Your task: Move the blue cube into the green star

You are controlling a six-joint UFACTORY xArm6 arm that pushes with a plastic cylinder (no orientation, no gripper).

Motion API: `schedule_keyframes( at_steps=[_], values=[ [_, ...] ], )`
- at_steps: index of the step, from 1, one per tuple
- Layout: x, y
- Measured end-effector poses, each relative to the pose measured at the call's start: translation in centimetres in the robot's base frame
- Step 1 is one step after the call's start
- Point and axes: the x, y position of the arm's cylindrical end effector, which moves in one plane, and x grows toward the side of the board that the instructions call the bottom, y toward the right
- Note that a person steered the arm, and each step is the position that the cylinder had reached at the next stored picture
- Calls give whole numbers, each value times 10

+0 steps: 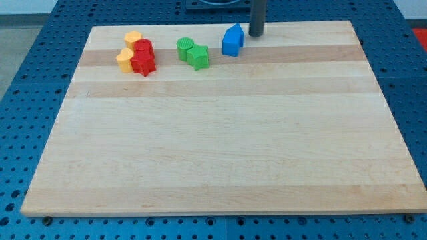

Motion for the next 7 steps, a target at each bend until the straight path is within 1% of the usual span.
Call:
schedule_keyframes(
  at_steps=[1, 2, 3, 4, 6, 7],
  values=[
    [-11, -40],
    [-10, -46],
    [-2, -25],
    [17, -2],
    [65, -16],
    [80, -19]
  ],
)
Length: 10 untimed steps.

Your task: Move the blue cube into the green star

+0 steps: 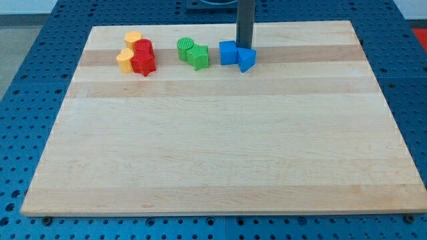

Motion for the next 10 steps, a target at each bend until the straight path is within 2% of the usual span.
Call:
schedule_keyframes(
  at_steps=[1, 2, 3, 6, 7, 8, 9, 10],
  values=[
    [-39, -13],
    [-61, -57],
    [-58, -97],
    [-1, -130],
    [5, -137],
    [-3, -137],
    [-31, -128],
    [-57, -58]
  ],
)
